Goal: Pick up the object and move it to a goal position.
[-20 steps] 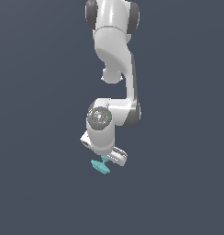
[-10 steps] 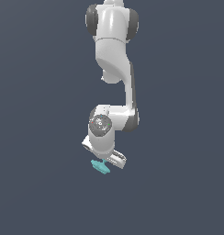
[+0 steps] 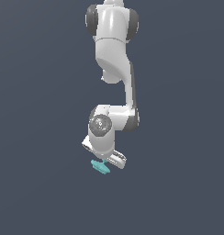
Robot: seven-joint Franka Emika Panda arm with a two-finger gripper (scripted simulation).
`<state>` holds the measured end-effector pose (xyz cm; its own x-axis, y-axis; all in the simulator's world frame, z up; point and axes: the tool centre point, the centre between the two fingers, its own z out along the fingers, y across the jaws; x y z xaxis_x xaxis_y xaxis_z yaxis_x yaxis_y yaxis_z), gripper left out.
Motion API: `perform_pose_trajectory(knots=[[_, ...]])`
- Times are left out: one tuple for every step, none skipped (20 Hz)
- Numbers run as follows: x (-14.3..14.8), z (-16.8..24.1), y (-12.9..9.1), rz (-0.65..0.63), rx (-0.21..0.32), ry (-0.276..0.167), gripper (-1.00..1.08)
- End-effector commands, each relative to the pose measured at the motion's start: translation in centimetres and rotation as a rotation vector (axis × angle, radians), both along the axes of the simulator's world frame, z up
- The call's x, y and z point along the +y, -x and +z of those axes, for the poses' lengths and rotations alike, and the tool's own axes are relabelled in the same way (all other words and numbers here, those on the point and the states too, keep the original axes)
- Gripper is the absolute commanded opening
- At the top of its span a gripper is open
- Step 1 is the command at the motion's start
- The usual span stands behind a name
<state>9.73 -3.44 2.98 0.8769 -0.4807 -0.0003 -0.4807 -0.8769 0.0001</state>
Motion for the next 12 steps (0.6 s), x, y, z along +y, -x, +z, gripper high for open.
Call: perform_pose_trajectory(knots=[[0.0, 0.0, 0.0, 0.0, 0.0, 0.0, -1.0], [0.0, 0.0, 0.0, 0.0, 0.0, 0.0, -1.0], [0.0, 0.1, 0.0, 0.0, 0.0, 0.0, -1.0], [0.0, 0.2, 0.1, 0.0, 0.0, 0.0, -1.0], [0.1, 0.4, 0.1, 0.0, 0.0, 0.0, -1.0], [0.1, 0.6, 0.2, 0.0, 0.0, 0.0, -1.0], [0.1, 0.8, 0.2, 0.0, 0.0, 0.0, -1.0], [0.2, 1.1, 0.3, 0.0, 0.0, 0.0, -1.0], [0.2, 1.5, 0.4, 0.0, 0.0, 0.0, -1.0], [0.3, 1.9, 0.5, 0.0, 0.0, 0.0, -1.0], [0.3, 2.3, 0.6, 0.0, 0.0, 0.0, -1.0], [0.4, 2.8, 0.8, 0.0, 0.0, 0.0, -1.0]])
